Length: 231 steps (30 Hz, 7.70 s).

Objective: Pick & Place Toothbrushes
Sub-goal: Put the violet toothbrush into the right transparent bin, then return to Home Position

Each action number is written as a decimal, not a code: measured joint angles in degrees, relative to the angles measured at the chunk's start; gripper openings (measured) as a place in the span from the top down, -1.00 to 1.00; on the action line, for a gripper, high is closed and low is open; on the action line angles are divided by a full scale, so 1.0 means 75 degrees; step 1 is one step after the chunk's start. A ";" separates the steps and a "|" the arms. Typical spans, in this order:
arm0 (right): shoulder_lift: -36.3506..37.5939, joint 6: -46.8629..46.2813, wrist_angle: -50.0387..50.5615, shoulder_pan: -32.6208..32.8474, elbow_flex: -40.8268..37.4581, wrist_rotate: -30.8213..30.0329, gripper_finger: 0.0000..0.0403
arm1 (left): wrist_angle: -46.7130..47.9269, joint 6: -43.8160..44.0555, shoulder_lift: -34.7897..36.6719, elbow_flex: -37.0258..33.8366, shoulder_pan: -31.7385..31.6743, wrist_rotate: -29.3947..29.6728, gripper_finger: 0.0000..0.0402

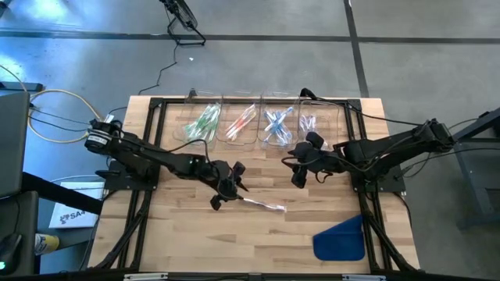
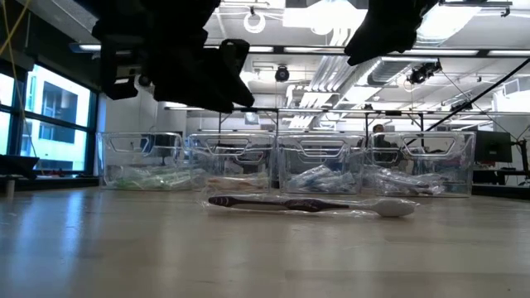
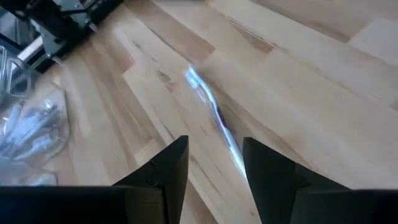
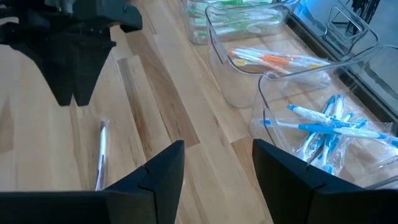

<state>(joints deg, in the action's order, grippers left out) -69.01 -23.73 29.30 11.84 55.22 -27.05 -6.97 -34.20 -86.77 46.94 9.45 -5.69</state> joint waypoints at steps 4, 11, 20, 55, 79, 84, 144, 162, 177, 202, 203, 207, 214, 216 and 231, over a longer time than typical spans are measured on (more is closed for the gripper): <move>-0.0049 0.0000 0.0000 0.0000 0.0000 0.0000 0.09 | 0.0086 0.0006 -0.0178 0.0013 0.0000 0.0000 0.26; -0.0337 0.0003 0.0003 0.0000 0.0000 -0.0002 0.09 | 0.0079 0.0264 -0.0554 0.0011 0.0000 -0.0032 0.26; -0.0615 0.0000 0.0025 0.0000 0.0000 0.0003 0.09 | 0.0065 0.0431 -0.1028 0.0005 0.0000 -0.0041 0.26; -0.0615 -0.0058 0.0000 0.0000 0.0000 0.0003 0.09 | -0.1057 0.2066 -0.2290 0.0008 -0.0005 -0.0067 0.26; -0.0583 -0.0292 0.0060 0.0009 0.0000 0.1136 0.09 | -0.1219 0.2392 -0.2323 0.0002 -0.0070 0.0610 0.92; -0.0410 -0.0498 0.0021 0.0006 0.0000 0.2136 0.09 | -0.1177 0.2369 -0.2004 0.0014 -0.0520 0.0131 0.93; -0.0668 0.5010 -0.6008 0.0256 0.0344 -0.0364 0.31 | -0.2065 0.1740 0.1304 0.1241 -0.2760 -0.2771 0.93; -0.0656 0.4925 -0.5592 0.0262 0.0350 -0.0207 0.93 | -0.1935 0.1721 0.1293 0.1229 -0.2757 -0.2595 0.71; -0.0053 0.4355 -0.4385 0.0621 0.0344 -0.1921 0.93 | -0.1477 0.0530 0.1688 0.1241 -0.2877 -0.2588 -0.14; 0.1329 -0.1957 0.3240 -0.3422 0.0344 -0.0080 0.93 | 0.1213 0.0338 0.2878 0.1232 -0.3360 -0.2527 -0.15; 0.1272 -0.2003 0.3387 -0.3577 0.0344 0.0096 0.93 | 0.1230 0.0335 0.2878 0.1232 -0.3360 -0.2524 -0.15; 0.1055 -0.2043 0.3704 -0.4124 0.0344 0.1083 0.93 | 0.1243 0.0338 0.2878 0.1232 -0.3360 -0.2506 -0.15; 0.0451 -0.1980 0.4379 -0.4936 0.0344 0.2164 0.93 | 0.1386 0.0338 0.2875 0.1232 -0.3360 -0.2490 -0.15; 0.0243 -0.1788 0.4463 -0.5096 0.0344 0.2200 0.93 | 0.1381 0.0336 0.2875 0.1232 -0.3360 -0.2480 -0.15; -0.0490 -0.1061 0.4412 -0.5313 0.0344 0.2229 0.01 | 0.1412 0.0336 0.2875 0.1232 -0.3360 -0.2483 -0.15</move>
<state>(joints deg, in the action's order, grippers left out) -72.69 -31.68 62.39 -28.01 57.80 -10.33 3.62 -31.68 -65.21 56.18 -15.75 -24.32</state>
